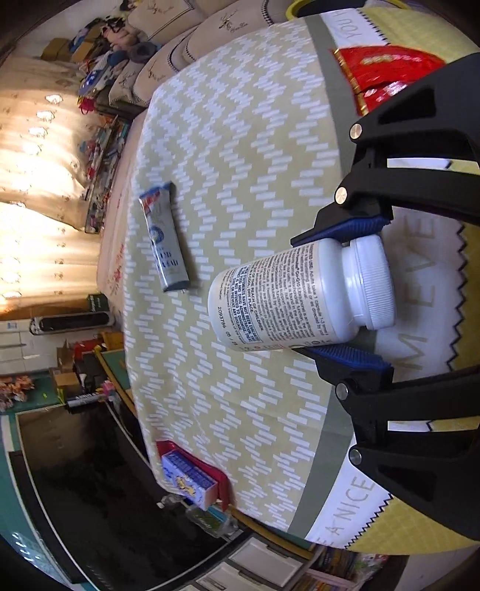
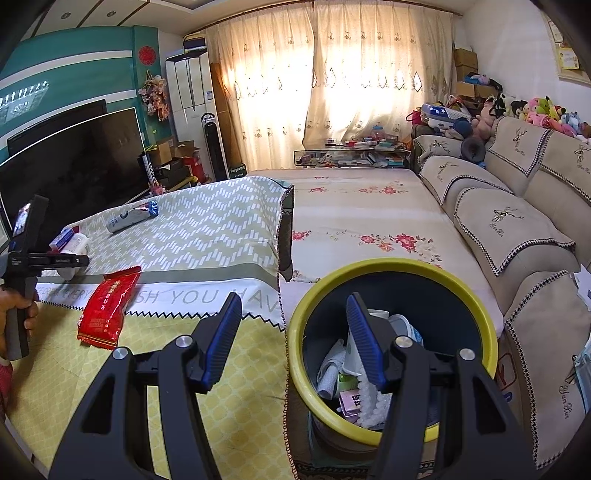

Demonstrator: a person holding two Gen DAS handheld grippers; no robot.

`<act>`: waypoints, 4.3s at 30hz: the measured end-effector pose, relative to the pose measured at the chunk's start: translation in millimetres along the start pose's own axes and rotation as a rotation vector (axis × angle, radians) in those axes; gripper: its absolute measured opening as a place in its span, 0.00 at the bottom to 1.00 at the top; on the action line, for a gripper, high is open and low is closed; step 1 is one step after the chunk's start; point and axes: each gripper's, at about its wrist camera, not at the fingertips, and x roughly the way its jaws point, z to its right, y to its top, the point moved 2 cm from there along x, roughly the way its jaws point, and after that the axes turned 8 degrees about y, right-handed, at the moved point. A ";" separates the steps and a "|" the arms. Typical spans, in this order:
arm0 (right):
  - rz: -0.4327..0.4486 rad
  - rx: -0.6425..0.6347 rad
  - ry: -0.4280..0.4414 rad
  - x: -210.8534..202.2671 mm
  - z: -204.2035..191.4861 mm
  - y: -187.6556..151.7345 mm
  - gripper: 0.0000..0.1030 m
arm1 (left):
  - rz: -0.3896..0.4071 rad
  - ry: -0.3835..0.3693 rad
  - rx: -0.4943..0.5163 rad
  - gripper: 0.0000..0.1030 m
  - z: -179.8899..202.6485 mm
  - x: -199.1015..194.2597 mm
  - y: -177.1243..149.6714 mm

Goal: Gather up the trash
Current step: 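Reach the left tool to the white pill bottle and grasp it, then carry the pill bottle with the left tool over the bin and release, then reach the right tool to the red snack wrapper and grasp it, then carry the red wrapper with the right tool over the bin and release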

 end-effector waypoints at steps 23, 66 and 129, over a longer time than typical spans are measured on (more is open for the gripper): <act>0.077 0.016 -0.097 -44.8 27.9 1.6 0.55 | 0.208 -0.309 0.274 0.48 116.7 -166.8 -29.8; 0.044 0.052 -0.099 -49.8 57.5 -14.0 0.60 | 0.300 -0.512 0.184 0.95 129.1 -221.3 -40.9; -0.177 -0.011 -0.006 47.5 -77.8 14.6 0.41 | 0.214 -0.226 -0.069 0.95 -79.6 -160.6 -124.0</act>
